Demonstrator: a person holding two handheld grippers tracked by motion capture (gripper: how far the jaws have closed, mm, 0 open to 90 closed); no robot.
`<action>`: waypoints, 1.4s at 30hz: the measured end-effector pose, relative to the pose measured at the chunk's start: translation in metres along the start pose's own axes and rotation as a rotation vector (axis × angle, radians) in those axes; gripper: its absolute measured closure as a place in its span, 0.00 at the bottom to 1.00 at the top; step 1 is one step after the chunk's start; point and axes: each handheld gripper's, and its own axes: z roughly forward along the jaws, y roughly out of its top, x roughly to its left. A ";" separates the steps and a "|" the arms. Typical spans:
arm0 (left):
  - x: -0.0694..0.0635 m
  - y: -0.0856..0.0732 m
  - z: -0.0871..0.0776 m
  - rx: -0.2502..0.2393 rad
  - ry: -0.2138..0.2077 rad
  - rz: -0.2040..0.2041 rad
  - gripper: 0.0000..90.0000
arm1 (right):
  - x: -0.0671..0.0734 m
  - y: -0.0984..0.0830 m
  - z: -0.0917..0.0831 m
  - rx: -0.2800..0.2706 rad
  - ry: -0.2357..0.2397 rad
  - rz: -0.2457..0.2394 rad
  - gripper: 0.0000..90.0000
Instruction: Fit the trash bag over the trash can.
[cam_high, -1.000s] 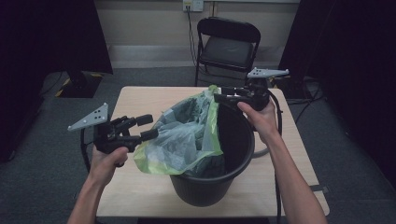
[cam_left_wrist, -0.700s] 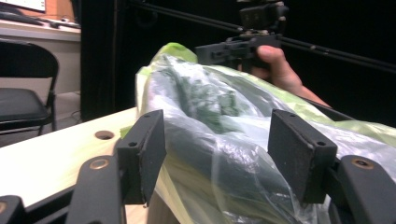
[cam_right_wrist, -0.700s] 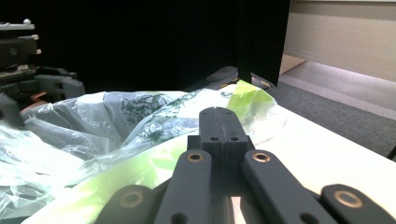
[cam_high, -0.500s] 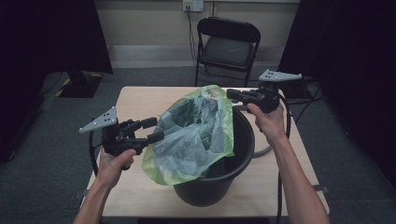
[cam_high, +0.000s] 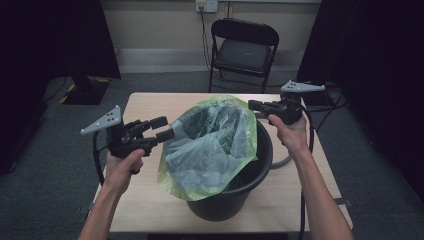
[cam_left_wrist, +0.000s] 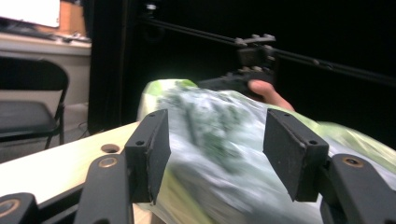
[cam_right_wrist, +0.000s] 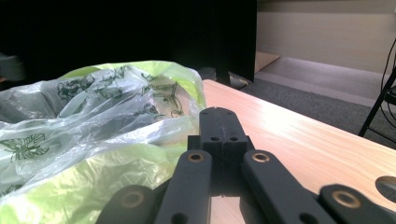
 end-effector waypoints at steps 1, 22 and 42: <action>0.004 -0.003 0.004 0.009 0.005 -0.008 0.50 | 0.000 0.000 0.003 0.006 0.001 0.002 1.00; -0.010 -0.005 -0.020 0.031 -0.078 0.017 0.47 | -0.007 -0.013 -0.004 -0.045 -0.037 0.028 0.77; -0.026 -0.010 -0.029 0.092 -0.109 0.043 0.47 | 0.025 0.001 -0.023 -0.054 0.053 -0.027 0.49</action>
